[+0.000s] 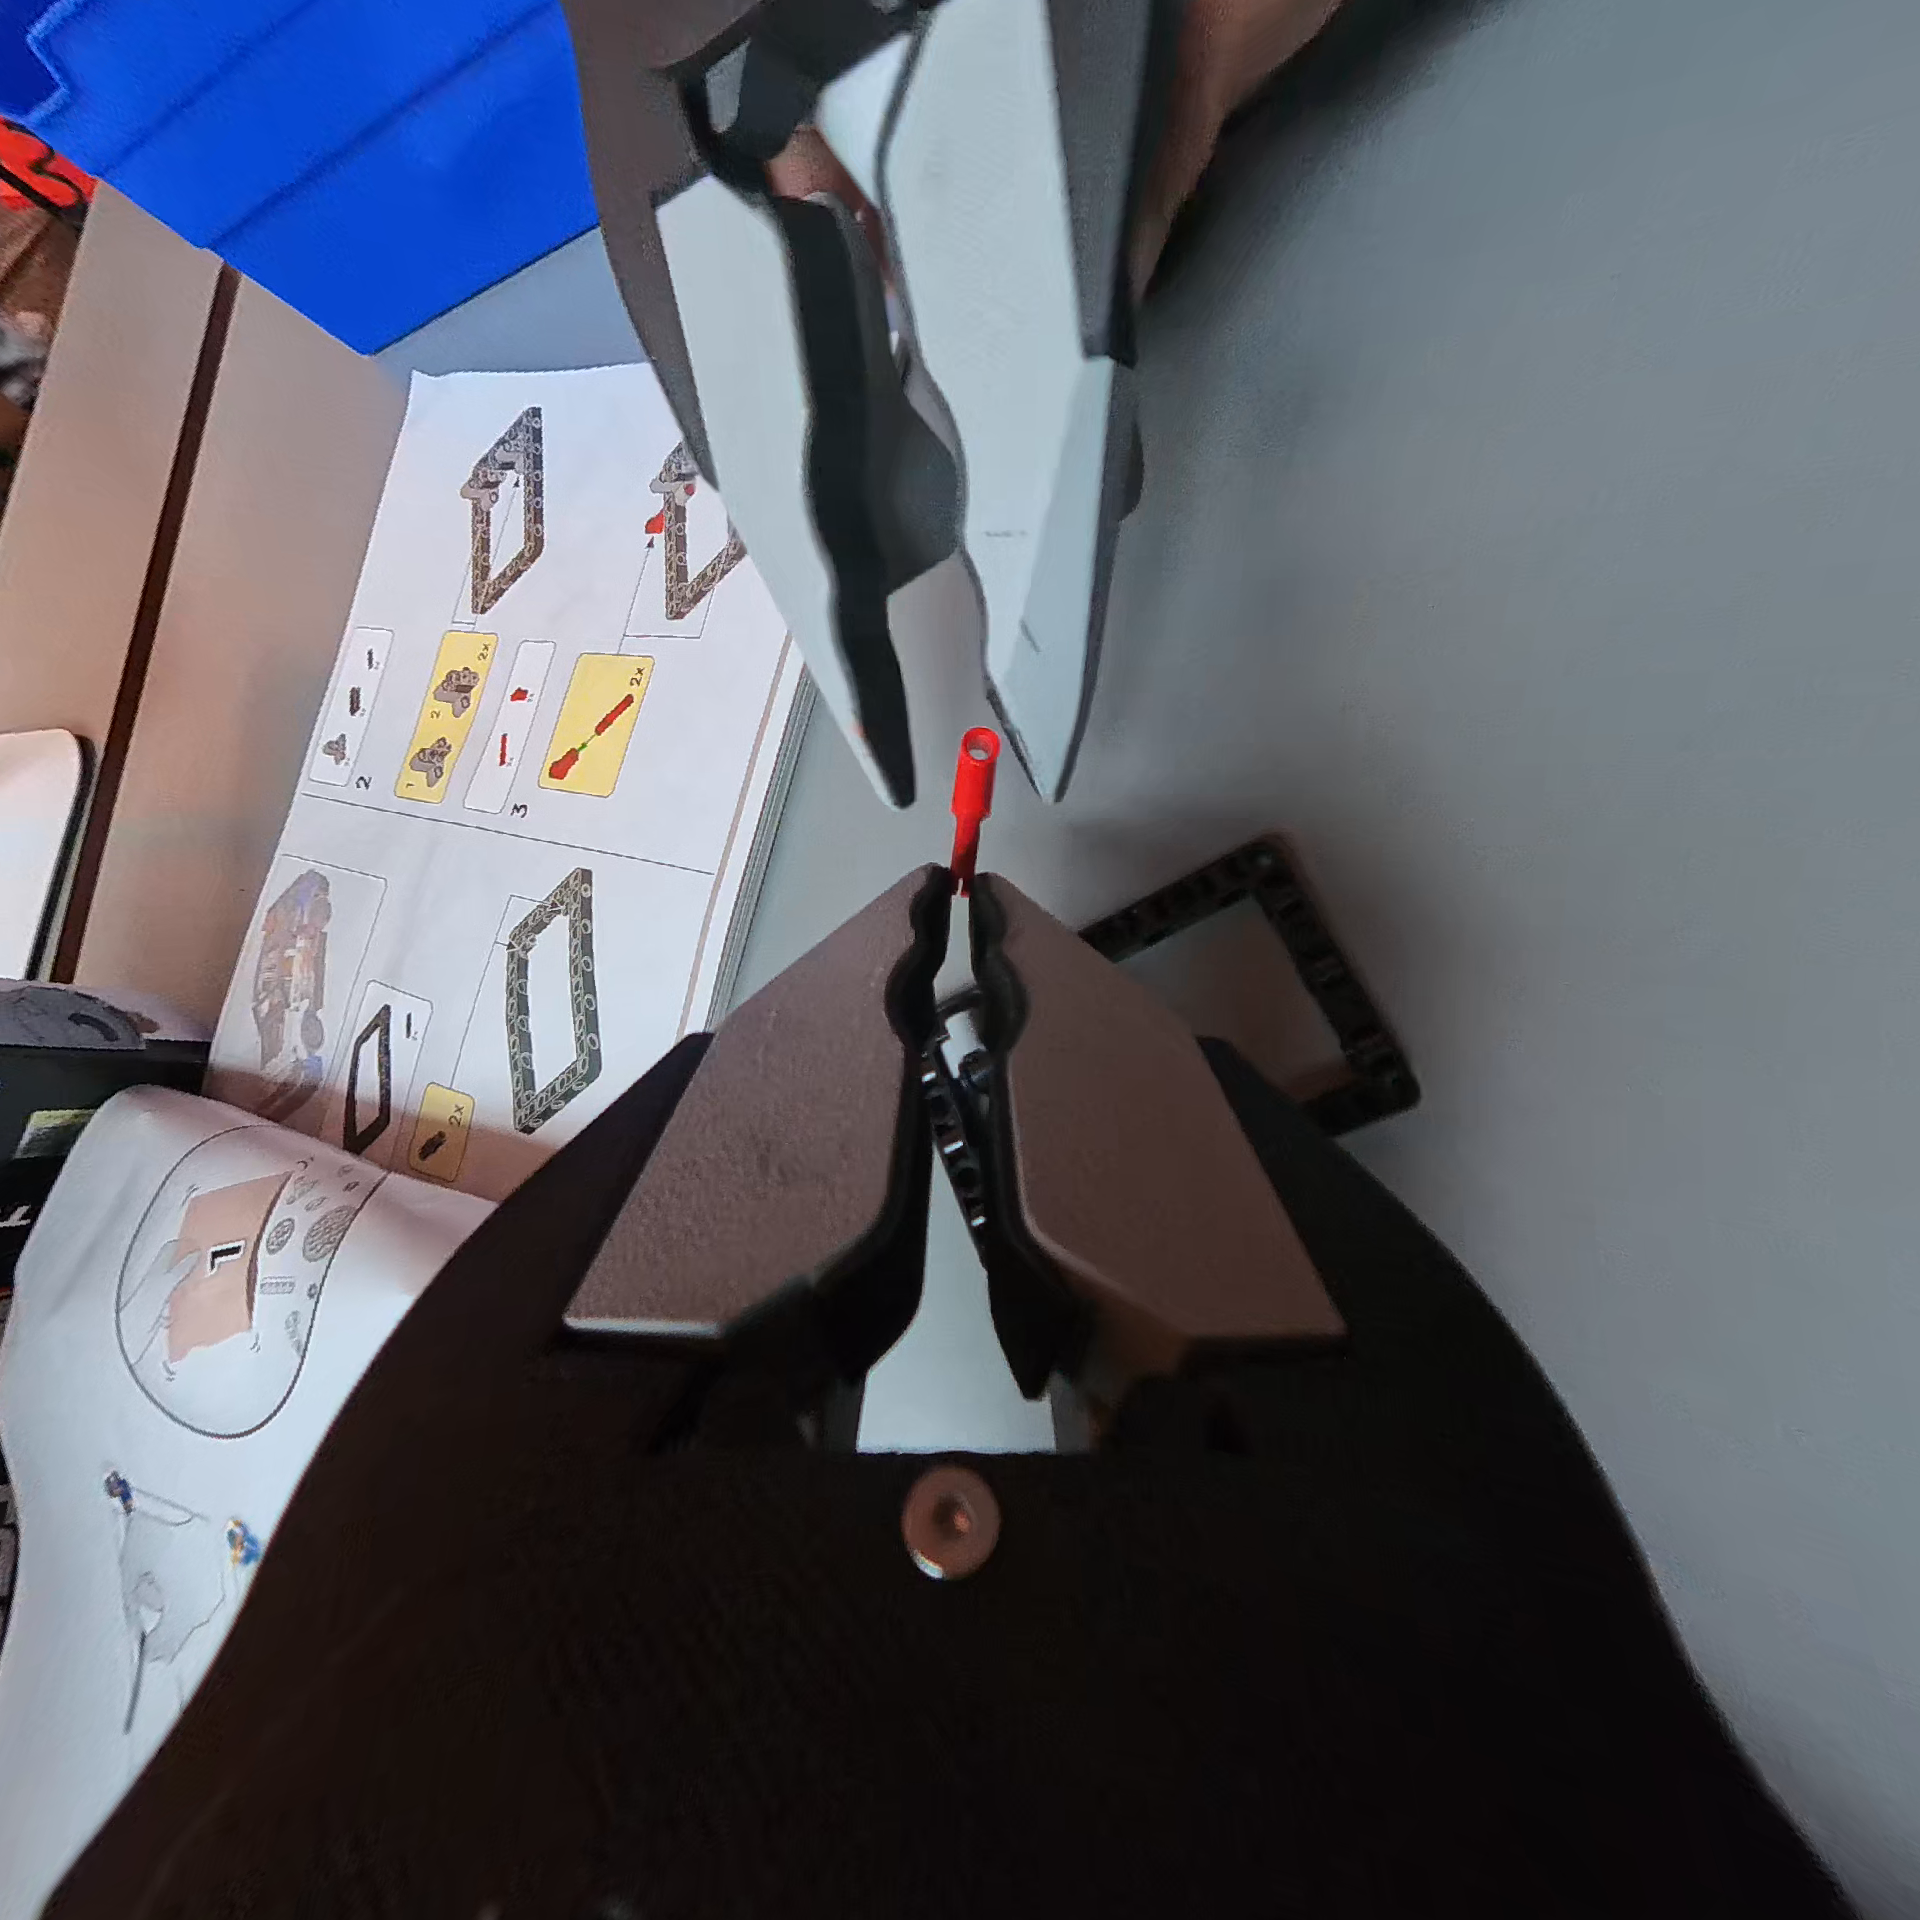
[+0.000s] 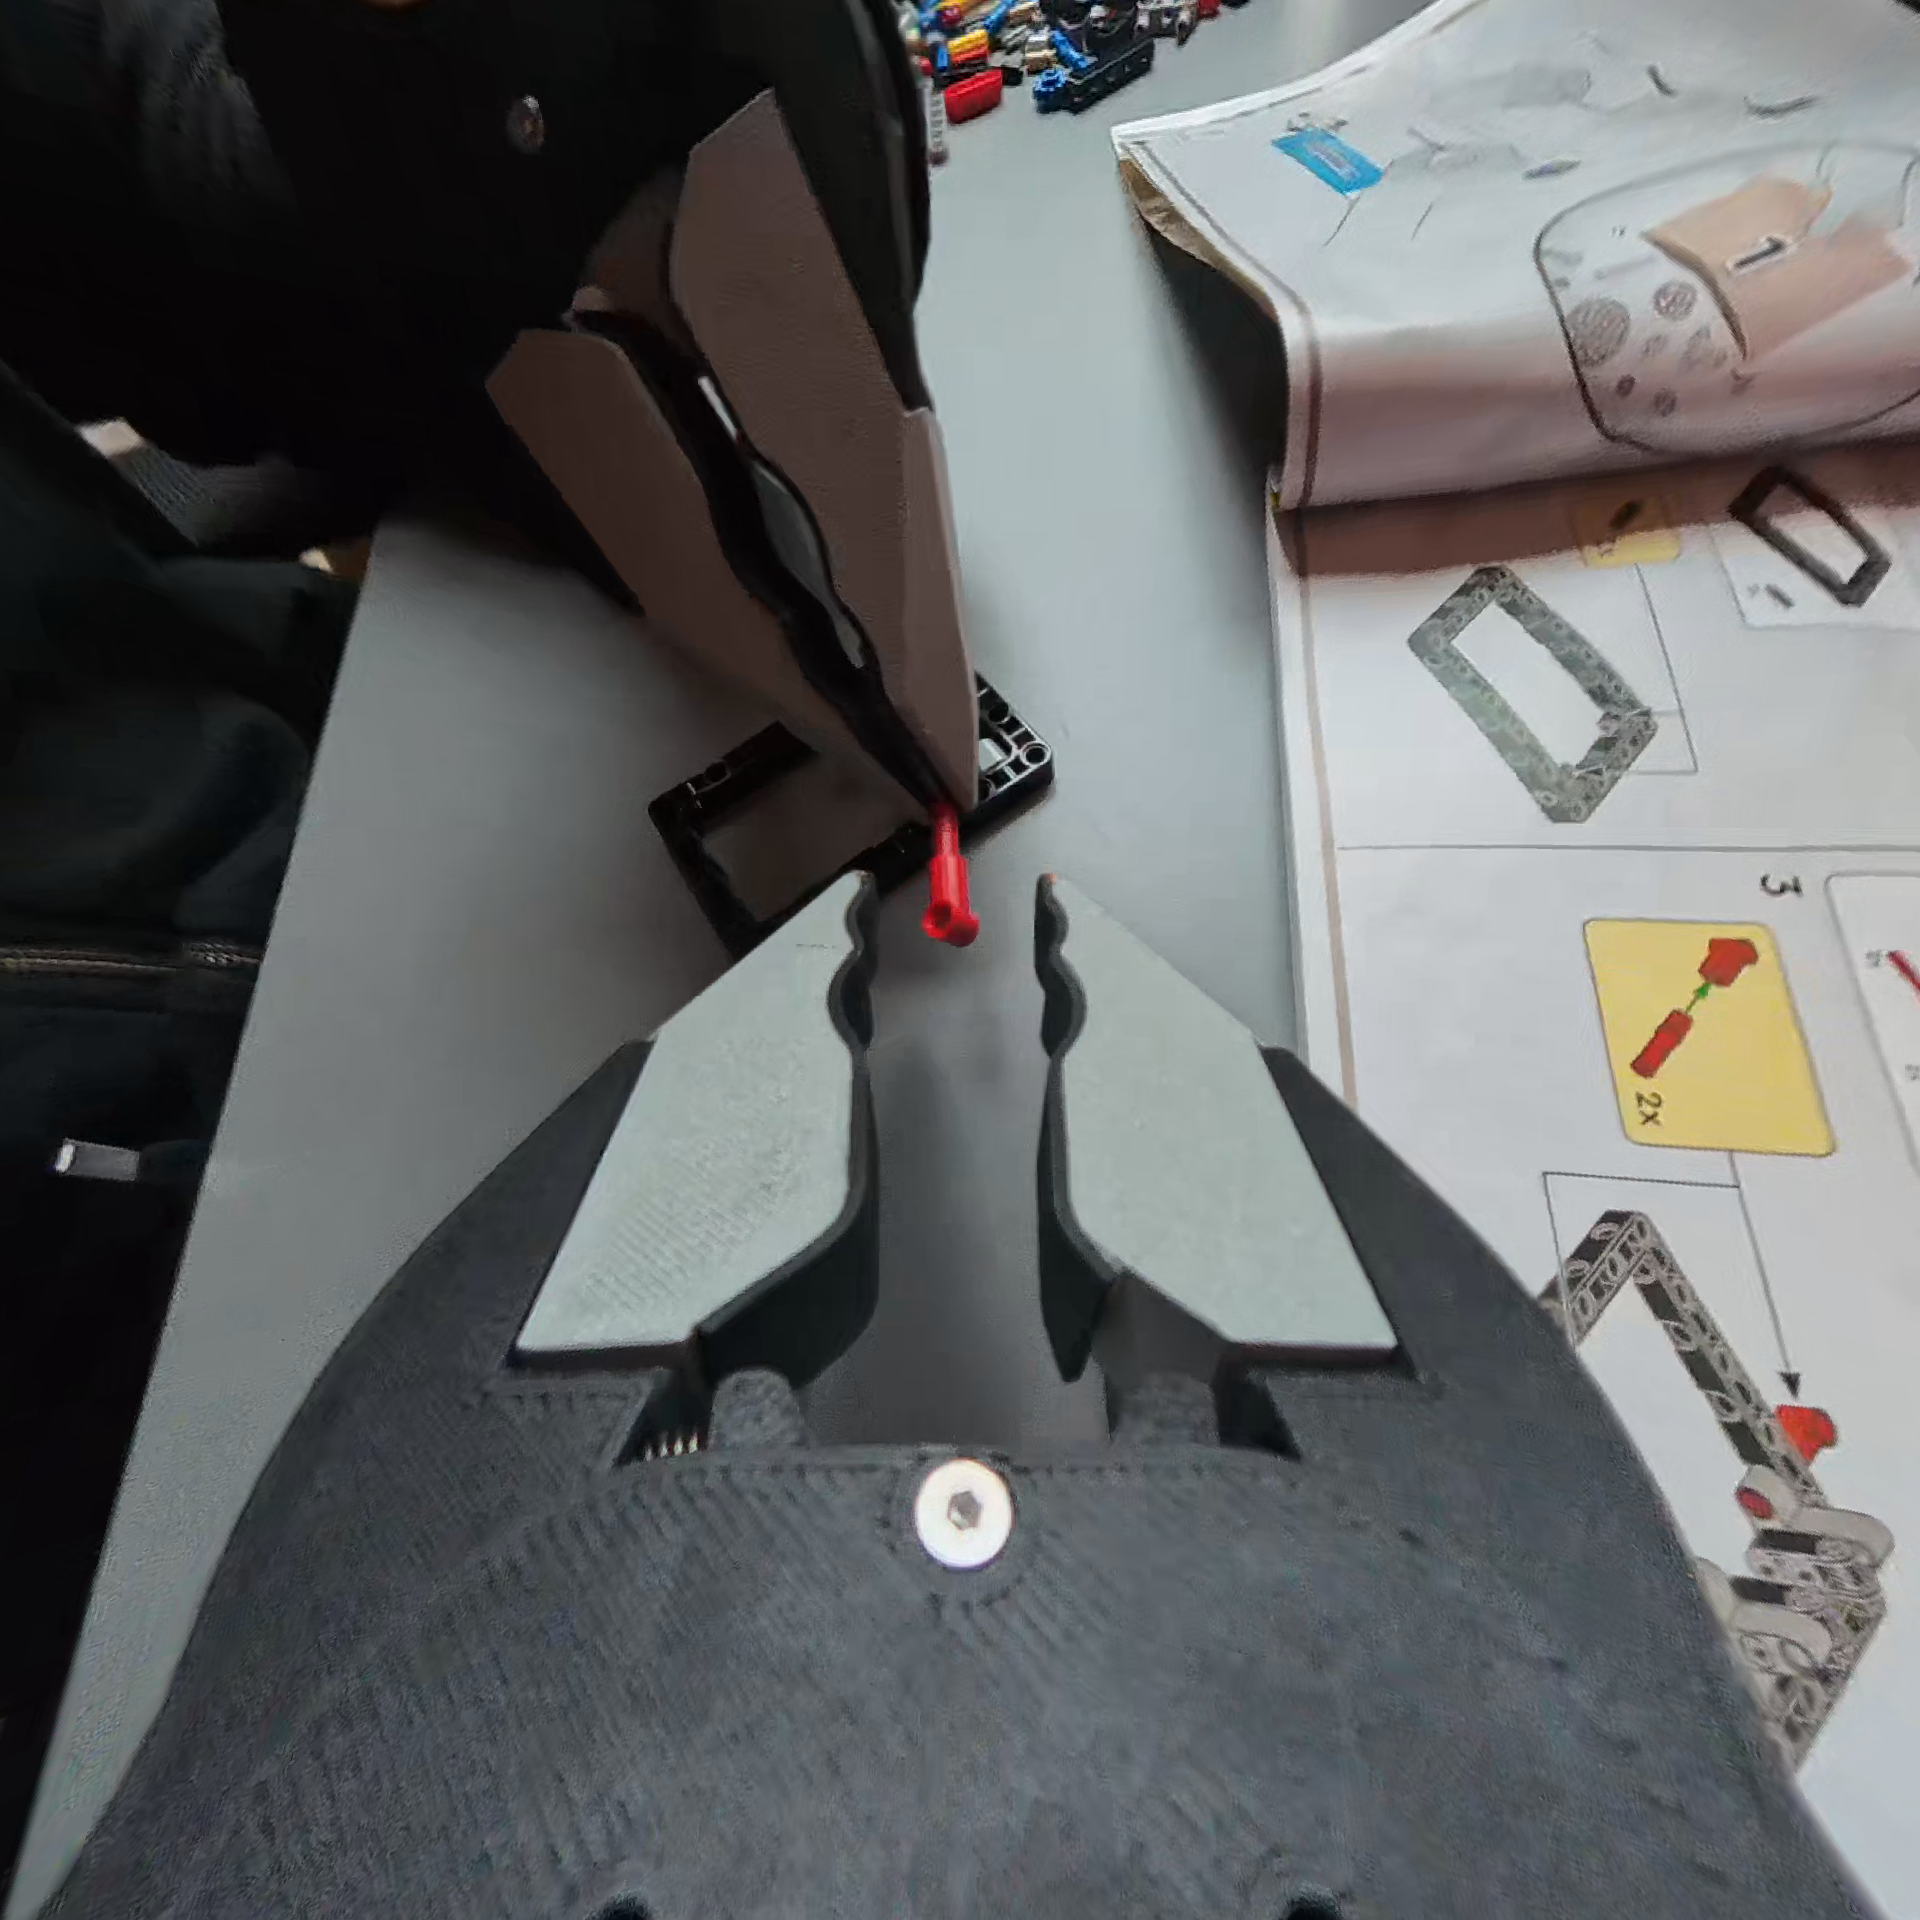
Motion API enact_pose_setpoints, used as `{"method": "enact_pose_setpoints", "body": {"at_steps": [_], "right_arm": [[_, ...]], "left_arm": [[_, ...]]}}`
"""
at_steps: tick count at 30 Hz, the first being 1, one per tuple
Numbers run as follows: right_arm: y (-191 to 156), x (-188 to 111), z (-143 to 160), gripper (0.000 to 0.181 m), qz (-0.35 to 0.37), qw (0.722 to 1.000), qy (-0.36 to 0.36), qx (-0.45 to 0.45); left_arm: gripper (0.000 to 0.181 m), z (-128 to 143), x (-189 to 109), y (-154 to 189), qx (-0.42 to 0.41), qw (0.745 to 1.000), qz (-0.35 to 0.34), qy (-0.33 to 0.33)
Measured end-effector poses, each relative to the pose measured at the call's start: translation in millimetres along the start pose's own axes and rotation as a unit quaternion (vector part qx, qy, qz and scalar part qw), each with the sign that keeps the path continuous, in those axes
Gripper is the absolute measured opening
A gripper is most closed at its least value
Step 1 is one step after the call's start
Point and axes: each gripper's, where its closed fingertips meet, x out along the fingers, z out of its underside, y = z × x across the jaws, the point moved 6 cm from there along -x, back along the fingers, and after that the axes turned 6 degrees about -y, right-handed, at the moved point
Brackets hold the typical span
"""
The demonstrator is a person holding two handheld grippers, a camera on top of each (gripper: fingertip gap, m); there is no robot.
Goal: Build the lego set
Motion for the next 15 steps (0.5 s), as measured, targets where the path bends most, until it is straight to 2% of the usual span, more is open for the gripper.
{"method": "enact_pose_setpoints", "body": {"at_steps": [4,7,10,15], "right_arm": [[-6.7,4.2,1.8,0.006,0.076,0.993,-0.032,-0.089],[-9.2,8.1,1.9,0.005,0.115,0.984,-0.052,-0.128],[-7.6,9.2,1.9,0.005,0.125,0.982,-0.054,-0.134],[3.5,1.3,0.5,0.005,0.143,0.981,-0.023,-0.127]], "left_arm": [[0.002,0.3,-0.6,-0.2,-0.019,1.0,0.014,0.001],[0.002,3.4,1.6,-1.4,-0.04,0.999,0.025,0.002],[0.002,5.3,2.2,-5.1,-0.07,0.997,0.036,0.021],[0.008,5.2,-0.4,-16.2,-0.107,0.993,0.023,0.051]]}}
